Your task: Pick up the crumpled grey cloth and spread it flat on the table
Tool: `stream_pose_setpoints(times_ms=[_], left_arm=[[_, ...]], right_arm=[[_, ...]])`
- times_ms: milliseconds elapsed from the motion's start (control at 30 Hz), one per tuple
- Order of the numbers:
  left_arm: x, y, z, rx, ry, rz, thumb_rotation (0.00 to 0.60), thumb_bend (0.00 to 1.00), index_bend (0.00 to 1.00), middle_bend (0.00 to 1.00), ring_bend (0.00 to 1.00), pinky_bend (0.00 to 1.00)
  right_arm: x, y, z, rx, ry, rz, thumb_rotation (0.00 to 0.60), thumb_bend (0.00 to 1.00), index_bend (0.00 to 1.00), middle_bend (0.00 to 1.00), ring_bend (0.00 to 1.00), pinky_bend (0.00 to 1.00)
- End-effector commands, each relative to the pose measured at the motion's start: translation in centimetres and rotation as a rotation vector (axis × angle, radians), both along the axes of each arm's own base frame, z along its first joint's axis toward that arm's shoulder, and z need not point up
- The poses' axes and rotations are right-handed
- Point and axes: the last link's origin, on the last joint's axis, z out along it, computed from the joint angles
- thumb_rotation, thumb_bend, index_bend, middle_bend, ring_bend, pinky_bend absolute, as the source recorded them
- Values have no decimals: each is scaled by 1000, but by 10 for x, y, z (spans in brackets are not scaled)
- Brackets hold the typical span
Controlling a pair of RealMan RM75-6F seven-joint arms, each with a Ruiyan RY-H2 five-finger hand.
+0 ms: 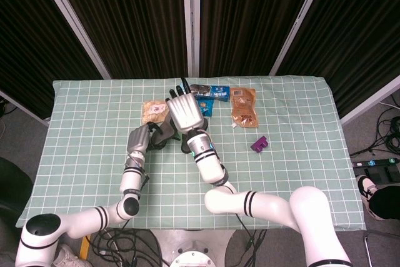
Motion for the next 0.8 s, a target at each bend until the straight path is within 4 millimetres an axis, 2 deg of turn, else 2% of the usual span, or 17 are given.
stream_pose_setpoints(times_ms=[33,233,400,567,800], left_arm=[[-2,2,0,23,-22,-1,540,434,558,410,341,382],[-8,1,-2,34,-33,-21,597,525,596,437,371,383],[-10,1,1,59,-54,-50,600,545,649,458,371,383],[-12,0,16,117,-91,-101,600,573,758,488,372,383],[-10,-11,52,120,-92,-236,600,575,800,490,372,382]], right_arm=[[-5,-1,5,16,-16,-16,600,492,736,304,206,50],[-12,-5,13,60,-61,-62,600,492,736,307,207,50],[-22,-9,21,75,-77,-90,600,500,736,309,207,50],[-39,-8,34,89,-113,-97,600,499,738,309,207,50],[-69,-3,66,101,-200,-97,600,500,740,308,207,50]])
